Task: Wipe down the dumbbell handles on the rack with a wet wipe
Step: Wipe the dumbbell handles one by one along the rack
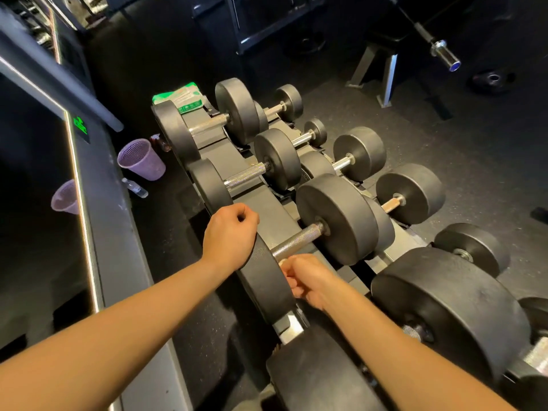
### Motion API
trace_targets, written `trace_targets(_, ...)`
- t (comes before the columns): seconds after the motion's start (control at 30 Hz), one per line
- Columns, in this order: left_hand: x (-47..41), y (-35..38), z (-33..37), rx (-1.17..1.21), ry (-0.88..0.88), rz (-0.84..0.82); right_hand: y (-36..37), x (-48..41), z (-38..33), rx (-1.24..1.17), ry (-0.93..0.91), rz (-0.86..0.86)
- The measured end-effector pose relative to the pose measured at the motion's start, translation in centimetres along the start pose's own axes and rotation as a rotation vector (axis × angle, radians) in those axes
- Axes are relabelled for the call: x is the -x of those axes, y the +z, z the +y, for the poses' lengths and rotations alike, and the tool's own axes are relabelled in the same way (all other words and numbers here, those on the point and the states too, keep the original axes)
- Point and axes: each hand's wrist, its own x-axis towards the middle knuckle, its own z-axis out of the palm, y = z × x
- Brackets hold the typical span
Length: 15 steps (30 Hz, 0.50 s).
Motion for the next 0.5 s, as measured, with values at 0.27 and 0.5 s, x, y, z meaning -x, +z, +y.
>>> trace_targets(0.27,0.0,0.1,0.1,0.014,0.018,0.004,-2.3,-0.2,-1.3,-0.621,-0.087,0.230)
trace_targets(0.5,-0.1,0.1,0.1,-0.010,0.022,0.002,1.3,2.5,0.3,0.054,-0.046,0.156)
